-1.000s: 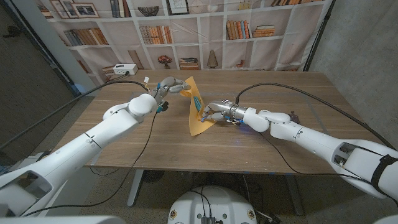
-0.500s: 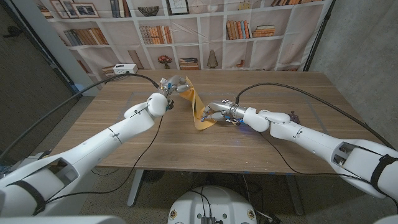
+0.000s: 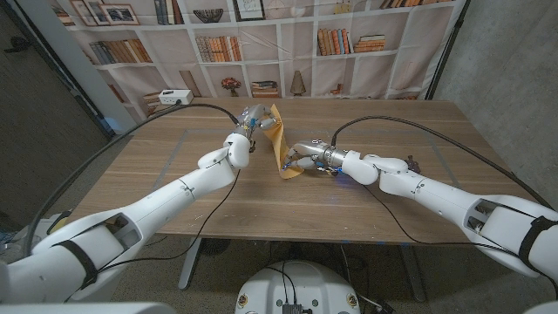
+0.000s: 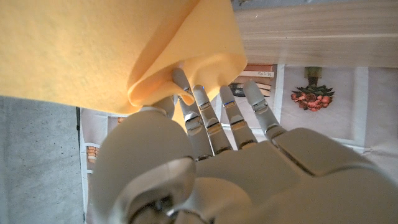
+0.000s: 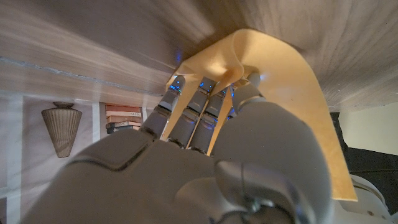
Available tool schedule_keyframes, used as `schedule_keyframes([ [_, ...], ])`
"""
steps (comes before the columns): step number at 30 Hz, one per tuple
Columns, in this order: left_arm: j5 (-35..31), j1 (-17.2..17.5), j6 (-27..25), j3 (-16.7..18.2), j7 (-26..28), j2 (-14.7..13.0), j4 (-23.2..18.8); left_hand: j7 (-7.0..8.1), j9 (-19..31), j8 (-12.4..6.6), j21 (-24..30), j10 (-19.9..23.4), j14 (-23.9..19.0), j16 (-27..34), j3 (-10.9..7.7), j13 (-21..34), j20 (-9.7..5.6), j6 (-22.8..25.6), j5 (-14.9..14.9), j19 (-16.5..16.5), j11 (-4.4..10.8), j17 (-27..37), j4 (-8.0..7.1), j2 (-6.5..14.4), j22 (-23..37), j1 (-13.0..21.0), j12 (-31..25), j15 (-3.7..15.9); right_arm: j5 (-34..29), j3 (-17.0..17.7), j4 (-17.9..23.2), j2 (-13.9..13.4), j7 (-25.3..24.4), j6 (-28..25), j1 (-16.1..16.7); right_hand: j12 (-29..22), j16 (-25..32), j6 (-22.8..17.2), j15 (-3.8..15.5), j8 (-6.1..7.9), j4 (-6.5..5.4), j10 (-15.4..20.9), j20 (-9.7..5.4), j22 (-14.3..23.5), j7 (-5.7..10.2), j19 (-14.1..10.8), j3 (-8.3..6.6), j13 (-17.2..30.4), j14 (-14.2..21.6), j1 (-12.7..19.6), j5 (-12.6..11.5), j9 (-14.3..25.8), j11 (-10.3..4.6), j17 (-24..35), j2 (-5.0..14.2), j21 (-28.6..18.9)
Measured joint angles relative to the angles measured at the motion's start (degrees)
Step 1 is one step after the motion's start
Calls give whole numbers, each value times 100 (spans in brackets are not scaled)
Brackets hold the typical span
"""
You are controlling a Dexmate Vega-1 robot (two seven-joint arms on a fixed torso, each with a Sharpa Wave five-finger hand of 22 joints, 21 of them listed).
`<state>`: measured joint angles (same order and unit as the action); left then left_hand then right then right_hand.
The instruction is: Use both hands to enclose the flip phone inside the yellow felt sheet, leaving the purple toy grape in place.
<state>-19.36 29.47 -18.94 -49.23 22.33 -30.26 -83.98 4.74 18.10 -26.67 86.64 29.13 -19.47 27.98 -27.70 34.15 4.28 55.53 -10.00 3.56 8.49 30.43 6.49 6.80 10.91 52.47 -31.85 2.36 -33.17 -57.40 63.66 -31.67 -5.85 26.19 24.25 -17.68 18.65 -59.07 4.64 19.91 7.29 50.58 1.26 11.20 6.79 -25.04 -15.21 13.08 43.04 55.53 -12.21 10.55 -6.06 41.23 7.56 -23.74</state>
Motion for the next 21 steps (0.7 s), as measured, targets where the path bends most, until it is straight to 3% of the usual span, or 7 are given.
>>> schedule_keyframes([
  [10, -775, -376, 49, -573, 101, 400, 685, 21, -102, 83, 0, 61, -10, 44, 40, 46, -30, -6, 1, -29, 61, 53, 87, 0, 0, 0, -80, 9, 71, 94, 170, -112, -3, -72, 112, 39, -49, 14, 9, -51, 24, -59, 0, -1, -15, 0, -24, 20, -30, -38, 0, 3, 59, -48, -7, -22],
  [16, -1127, -504, -6, -828, 37, 498, 836, 17, -181, 104, 0, 100, -33, 87, 96, 52, -63, 102, 2, -62, 100, 103, 188, -3, 1, 2, -122, -13, 171, 199, 329, -193, 86, -197, 192, 205, -248, 149, -42, -248, 31, -336, 65, -3, -150, -23, -126, 85, -186, -113, -5, 11, 328, -149, -7, -21],
  [21, -1316, -535, -90, -928, -42, 499, 830, -55, -226, 131, -20, 102, -33, 131, 115, 52, -113, 231, 3, -67, 102, 132, 248, -84, 2, 84, -122, -13, 263, 287, 402, -230, 154, -281, 223, 334, -431, 209, -82, -366, 39, -685, 116, -9, -210, 12, -199, 119, -413, -168, 22, 30, 352, -254, -29, -20],
])
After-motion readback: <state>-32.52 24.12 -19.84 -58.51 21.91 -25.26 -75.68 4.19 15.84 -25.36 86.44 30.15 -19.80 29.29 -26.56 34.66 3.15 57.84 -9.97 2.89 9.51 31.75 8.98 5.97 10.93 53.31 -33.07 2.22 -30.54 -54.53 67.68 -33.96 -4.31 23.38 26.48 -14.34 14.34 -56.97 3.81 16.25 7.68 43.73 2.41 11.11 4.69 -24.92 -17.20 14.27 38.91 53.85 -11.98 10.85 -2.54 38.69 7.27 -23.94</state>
